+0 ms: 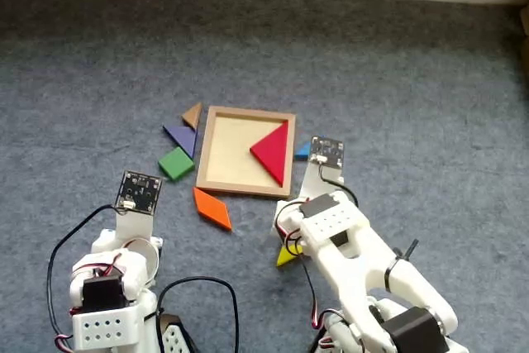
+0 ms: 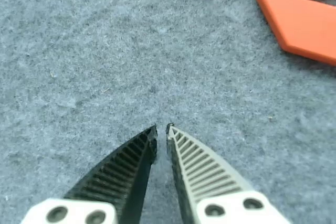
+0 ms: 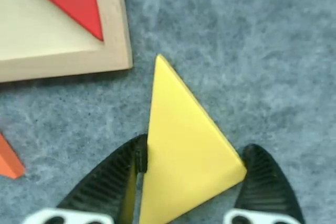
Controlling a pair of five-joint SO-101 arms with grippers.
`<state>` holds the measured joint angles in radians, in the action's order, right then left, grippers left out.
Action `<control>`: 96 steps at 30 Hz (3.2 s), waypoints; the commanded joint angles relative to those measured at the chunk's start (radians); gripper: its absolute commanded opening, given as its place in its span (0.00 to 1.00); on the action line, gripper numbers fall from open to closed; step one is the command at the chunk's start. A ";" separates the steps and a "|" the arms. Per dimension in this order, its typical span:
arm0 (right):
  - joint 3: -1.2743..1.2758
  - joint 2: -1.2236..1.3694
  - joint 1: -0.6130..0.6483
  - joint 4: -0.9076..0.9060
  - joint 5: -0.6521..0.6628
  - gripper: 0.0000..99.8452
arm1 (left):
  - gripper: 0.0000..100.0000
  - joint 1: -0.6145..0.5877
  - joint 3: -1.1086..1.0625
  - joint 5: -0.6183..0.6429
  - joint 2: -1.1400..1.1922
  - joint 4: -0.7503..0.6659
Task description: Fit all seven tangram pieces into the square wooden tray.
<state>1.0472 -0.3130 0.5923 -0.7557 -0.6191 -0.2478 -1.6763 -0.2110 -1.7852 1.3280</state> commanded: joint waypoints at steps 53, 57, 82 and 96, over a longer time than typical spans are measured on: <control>0.180 -0.489 0.501 -0.176 0.245 0.14 | 0.06 0.007 -0.019 0.006 -0.027 0.006; 0.197 -0.489 0.498 -0.176 0.245 0.14 | 0.06 0.007 -0.019 0.006 -0.027 0.006; 0.045 -0.071 0.236 -0.157 0.253 0.14 | 0.06 0.007 -0.019 0.006 -0.027 0.006; -0.255 0.119 -0.056 -0.156 0.577 0.14 | 0.06 0.007 -0.019 0.006 -0.027 0.006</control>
<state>0.8569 -0.1995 0.6091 -0.9229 -0.1297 -0.2478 -1.6763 -0.2110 -1.7852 1.3280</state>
